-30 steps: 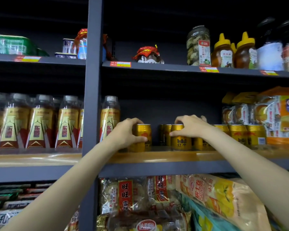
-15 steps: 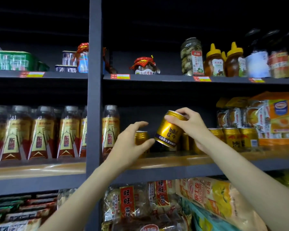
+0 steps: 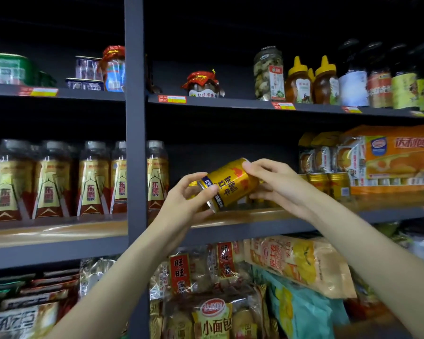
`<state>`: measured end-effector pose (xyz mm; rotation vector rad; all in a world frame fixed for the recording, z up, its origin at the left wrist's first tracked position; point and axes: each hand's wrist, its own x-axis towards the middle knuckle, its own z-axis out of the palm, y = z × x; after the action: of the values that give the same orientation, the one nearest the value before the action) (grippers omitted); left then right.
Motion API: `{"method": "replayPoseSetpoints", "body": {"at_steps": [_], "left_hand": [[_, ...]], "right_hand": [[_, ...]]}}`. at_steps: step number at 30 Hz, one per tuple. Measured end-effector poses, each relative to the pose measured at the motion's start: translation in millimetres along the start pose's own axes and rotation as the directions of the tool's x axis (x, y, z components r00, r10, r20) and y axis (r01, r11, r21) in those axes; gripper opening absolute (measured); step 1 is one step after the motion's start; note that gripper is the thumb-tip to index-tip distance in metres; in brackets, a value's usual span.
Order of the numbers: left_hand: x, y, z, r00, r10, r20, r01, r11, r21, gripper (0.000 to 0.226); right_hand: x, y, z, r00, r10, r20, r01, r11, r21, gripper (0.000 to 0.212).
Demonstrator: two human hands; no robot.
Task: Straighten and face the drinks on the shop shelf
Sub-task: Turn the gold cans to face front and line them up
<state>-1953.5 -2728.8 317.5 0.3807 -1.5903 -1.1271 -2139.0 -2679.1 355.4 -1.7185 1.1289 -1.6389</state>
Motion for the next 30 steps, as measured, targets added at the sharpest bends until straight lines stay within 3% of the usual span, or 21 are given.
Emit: {"method": "replayPoseSetpoints", "body": {"at_steps": [6, 10, 12, 14, 18, 20, 23, 25, 30], "left_hand": [[-8, 1, 4, 0.987, -0.15, 0.048, 0.156, 0.977, -0.148, 0.04], [-10, -4, 11, 0.998, -0.061, 0.035, 0.066, 0.98, -0.187, 0.04], [-8, -5, 15, 0.999, 0.044, 0.002, -0.044, 0.996, -0.077, 0.048], [-4, -4, 19, 0.982, 0.188, -0.028, -0.181, 0.97, 0.164, 0.052], [7, -4, 31, 0.899, 0.427, 0.094, -0.41, 0.75, 0.519, 0.066], [10, -2, 41, 0.872, 0.477, 0.11, -0.448, 0.688, 0.57, 0.075], [13, -2, 57, 0.837, 0.546, 0.024, -0.472, 0.7, 0.536, 0.081], [13, -4, 65, 0.832, 0.554, -0.024, -0.455, 0.708, 0.541, 0.075], [20, -13, 79, 0.91, 0.406, -0.084, -0.299, 0.783, 0.545, 0.068]], "right_hand": [[-1, 10, 15, 0.989, 0.01, -0.145, 0.006, 0.994, 0.107, 0.027], [-4, 11, 5, 0.991, -0.074, -0.111, 0.088, 0.987, 0.132, 0.022], [-5, 8, -5, 0.995, -0.077, -0.058, 0.085, 0.985, 0.152, 0.024], [-5, 6, -16, 1.0, -0.008, -0.004, 0.008, 0.988, 0.154, 0.027], [-3, 6, -30, 0.981, 0.178, 0.084, -0.192, 0.956, 0.224, 0.033], [-1, 8, -33, 0.965, 0.236, 0.113, -0.261, 0.904, 0.338, 0.036], [-1, 11, -39, 0.937, 0.291, 0.195, -0.35, 0.78, 0.518, 0.035], [-1, 12, -44, 0.942, 0.268, 0.202, -0.336, 0.748, 0.573, 0.034], [8, 20, -63, 0.996, 0.078, 0.051, -0.092, 0.896, 0.435, 0.027]]}}
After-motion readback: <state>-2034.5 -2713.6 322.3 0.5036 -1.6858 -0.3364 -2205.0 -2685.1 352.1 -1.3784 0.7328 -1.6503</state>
